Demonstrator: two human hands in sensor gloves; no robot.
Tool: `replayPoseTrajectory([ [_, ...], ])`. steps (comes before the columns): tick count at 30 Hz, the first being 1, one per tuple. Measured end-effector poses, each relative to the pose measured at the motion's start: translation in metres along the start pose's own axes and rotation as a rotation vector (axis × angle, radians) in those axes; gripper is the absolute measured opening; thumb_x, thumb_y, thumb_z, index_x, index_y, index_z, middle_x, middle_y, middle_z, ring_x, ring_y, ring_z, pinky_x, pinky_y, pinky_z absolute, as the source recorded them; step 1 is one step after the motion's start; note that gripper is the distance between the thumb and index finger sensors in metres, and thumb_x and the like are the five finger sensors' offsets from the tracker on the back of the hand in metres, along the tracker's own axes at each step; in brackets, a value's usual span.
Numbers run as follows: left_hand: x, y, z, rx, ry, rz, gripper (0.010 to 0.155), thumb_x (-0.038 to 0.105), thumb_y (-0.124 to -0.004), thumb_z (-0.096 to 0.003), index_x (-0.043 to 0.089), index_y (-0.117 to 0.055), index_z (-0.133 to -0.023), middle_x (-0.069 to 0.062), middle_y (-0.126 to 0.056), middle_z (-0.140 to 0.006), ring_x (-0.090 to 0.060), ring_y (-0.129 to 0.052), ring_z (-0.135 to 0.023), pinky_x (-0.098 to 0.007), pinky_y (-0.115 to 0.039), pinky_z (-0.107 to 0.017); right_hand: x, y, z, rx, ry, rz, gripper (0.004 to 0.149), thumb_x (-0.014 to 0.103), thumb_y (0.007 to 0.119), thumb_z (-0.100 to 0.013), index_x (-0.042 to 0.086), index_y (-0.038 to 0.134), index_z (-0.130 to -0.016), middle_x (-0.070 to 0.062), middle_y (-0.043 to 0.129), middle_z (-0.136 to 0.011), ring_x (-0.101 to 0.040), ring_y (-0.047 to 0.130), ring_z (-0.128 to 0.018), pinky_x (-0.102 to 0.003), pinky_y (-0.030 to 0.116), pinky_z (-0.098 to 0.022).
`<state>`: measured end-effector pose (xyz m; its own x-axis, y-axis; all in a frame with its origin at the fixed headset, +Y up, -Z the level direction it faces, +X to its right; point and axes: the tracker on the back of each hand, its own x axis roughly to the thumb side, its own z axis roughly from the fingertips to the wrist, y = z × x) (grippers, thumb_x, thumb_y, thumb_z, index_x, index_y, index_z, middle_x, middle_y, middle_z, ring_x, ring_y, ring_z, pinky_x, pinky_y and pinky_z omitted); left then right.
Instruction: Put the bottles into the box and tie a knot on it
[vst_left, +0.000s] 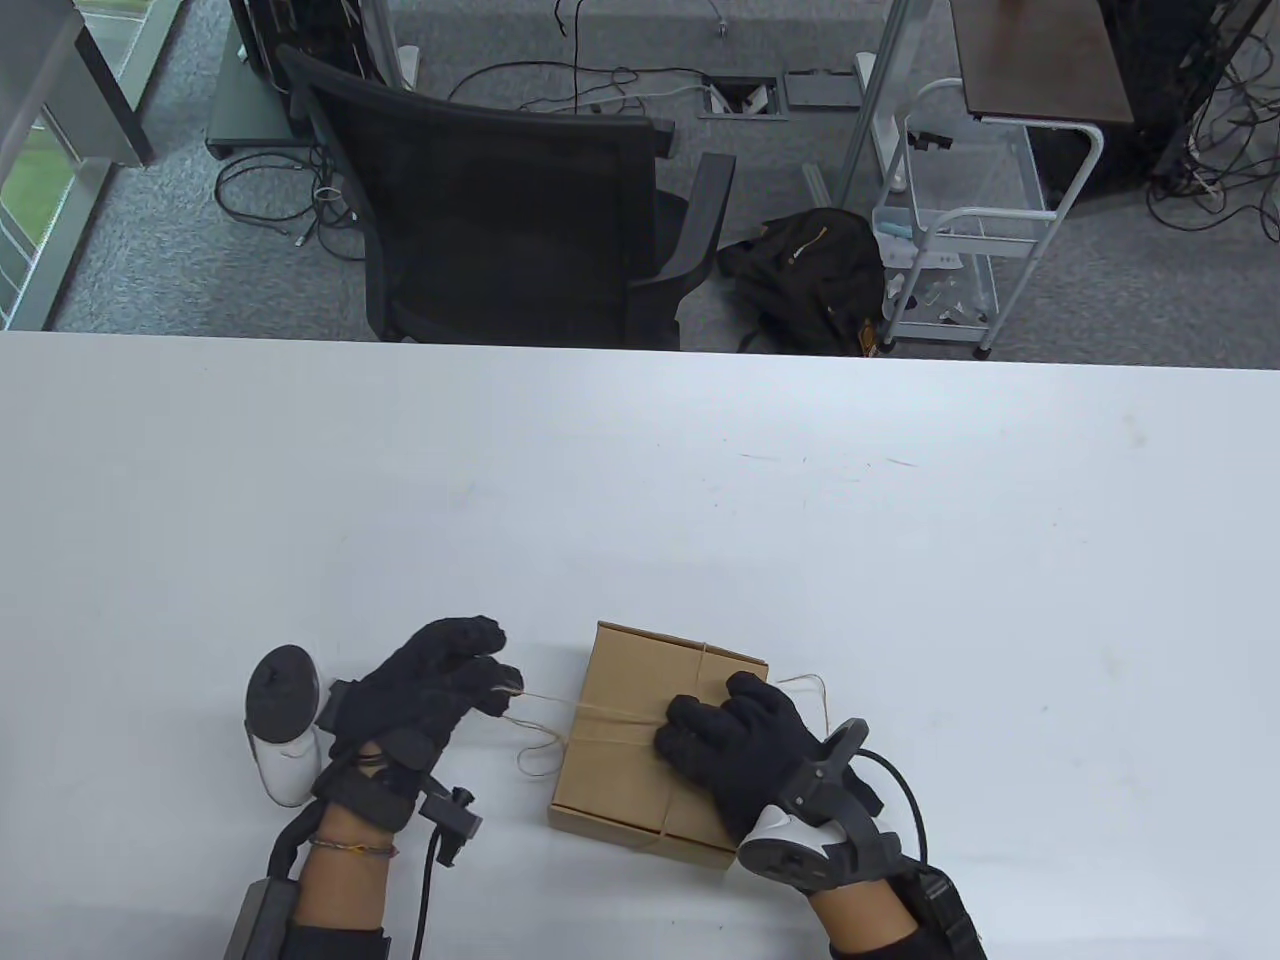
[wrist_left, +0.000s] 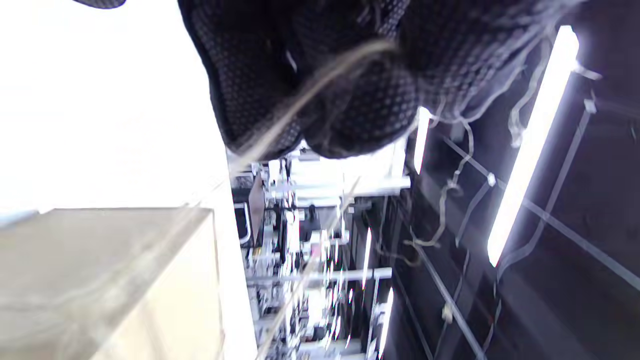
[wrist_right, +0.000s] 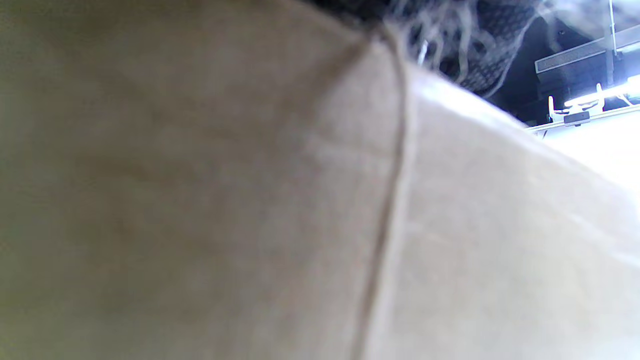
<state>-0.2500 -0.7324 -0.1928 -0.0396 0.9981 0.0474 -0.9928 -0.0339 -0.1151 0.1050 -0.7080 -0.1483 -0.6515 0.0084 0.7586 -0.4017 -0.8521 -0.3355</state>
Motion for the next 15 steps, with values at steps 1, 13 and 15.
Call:
replayPoseTrajectory([
  [1,-0.004,0.008,0.0,0.016,0.02,0.04,0.062,0.052,-0.091,-0.0471,0.015,-0.082,-0.096,0.006,-0.11,-0.053,-0.028,-0.109,-0.066,-0.083,-0.054,-0.063,0.0,0.0,0.0,0.0,-0.001,0.002,0.033,0.016,0.086,-0.041,0.025,0.097,-0.072,-0.006,0.096,-0.079,-0.019,0.093,-0.051,-0.055,0.071,-0.06],
  [13,-0.024,0.078,0.026,0.443,0.167,0.109,0.057,0.055,-0.085,-0.0523,0.014,-0.084,-0.091,0.015,-0.107,-0.038,-0.018,-0.114,-0.051,-0.07,-0.068,-0.066,-0.002,0.0,0.001,0.003,0.008,-0.014,0.033,0.016,0.086,-0.042,0.024,0.097,-0.072,-0.007,0.096,-0.079,-0.019,0.092,-0.052,-0.055,0.07,-0.061],
  [15,-0.023,0.084,0.03,0.501,0.163,0.032,0.059,0.056,-0.083,-0.0522,0.013,-0.083,-0.093,0.014,-0.107,-0.038,-0.018,-0.114,-0.05,-0.07,-0.068,-0.066,-0.002,0.001,0.001,0.002,0.013,-0.02,0.033,0.016,0.086,-0.042,0.024,0.097,-0.072,-0.007,0.096,-0.079,-0.019,0.092,-0.052,-0.055,0.07,-0.061],
])
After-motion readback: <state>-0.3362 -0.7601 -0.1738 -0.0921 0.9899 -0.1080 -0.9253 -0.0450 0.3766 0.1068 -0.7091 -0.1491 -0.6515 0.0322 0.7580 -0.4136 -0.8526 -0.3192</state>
